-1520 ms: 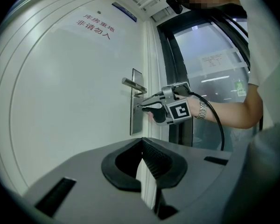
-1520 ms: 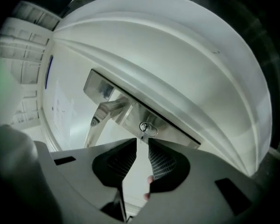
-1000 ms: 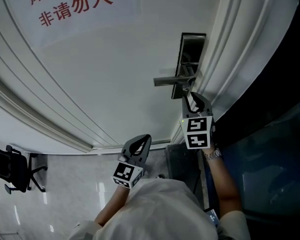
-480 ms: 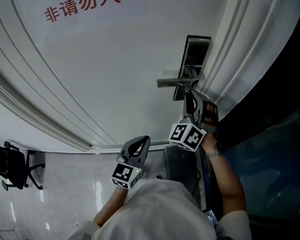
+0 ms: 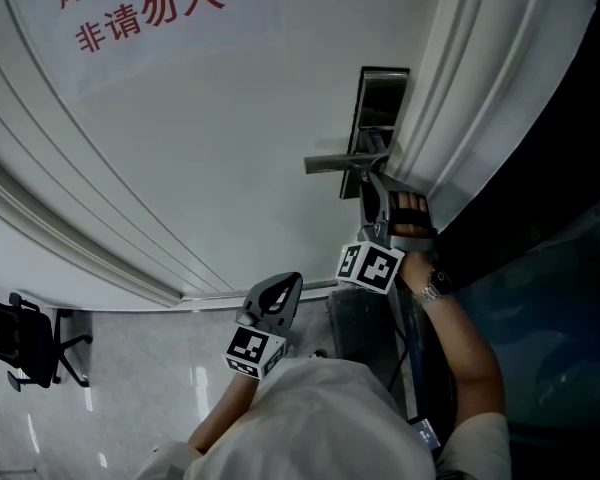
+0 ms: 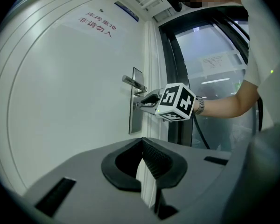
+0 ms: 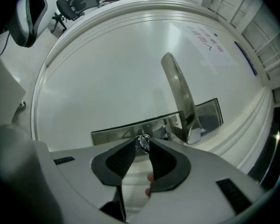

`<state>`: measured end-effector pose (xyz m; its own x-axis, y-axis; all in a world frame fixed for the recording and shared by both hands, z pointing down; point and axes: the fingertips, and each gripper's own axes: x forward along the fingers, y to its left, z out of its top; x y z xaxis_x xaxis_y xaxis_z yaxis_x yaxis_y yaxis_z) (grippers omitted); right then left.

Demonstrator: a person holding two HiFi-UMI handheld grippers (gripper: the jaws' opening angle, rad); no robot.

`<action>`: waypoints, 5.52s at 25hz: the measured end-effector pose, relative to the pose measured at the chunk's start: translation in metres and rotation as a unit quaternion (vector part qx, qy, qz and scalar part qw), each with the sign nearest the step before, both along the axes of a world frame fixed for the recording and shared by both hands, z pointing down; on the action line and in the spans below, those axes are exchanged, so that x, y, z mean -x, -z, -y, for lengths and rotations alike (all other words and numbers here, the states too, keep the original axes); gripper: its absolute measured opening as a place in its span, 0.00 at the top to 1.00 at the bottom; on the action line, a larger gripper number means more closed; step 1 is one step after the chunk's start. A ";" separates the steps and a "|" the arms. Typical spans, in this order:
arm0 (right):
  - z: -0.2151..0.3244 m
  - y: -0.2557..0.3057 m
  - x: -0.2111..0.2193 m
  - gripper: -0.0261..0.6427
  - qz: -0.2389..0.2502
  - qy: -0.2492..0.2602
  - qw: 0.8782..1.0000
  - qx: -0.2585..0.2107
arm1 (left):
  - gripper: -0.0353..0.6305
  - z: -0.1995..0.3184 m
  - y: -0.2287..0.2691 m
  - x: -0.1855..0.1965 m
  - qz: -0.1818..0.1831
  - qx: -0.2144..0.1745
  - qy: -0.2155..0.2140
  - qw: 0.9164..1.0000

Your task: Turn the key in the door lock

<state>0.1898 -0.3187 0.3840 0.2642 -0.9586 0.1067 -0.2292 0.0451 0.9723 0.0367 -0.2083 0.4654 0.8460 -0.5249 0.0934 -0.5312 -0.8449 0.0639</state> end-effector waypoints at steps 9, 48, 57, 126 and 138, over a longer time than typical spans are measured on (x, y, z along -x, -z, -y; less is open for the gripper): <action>0.012 0.006 -0.008 0.92 0.074 -0.009 0.996 -0.043 | 0.94 0.007 -0.001 0.011 0.003 0.001 0.020 1.000; 0.009 0.008 -0.029 0.93 0.863 -0.021 0.473 -0.175 | 0.94 0.008 -0.003 0.008 0.008 0.001 0.035 0.999; 0.005 -0.001 -0.018 0.92 0.842 -0.017 0.526 -0.119 | 0.94 0.004 -0.004 0.008 0.008 0.003 0.026 1.000; 0.012 0.014 -0.007 0.82 0.240 0.013 0.968 -0.069 | 0.94 0.018 -0.009 0.003 0.001 0.014 -0.001 1.000; 0.013 0.014 -0.014 0.94 0.406 0.008 0.910 -0.085 | 0.94 0.018 -0.013 0.001 0.008 0.015 0.000 1.000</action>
<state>0.2035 -0.3315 0.3701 0.1503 -0.9824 0.1107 -0.8754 -0.0802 0.4766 0.0360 -0.2267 0.4781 0.8449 -0.5208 0.1220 -0.5315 -0.8432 0.0813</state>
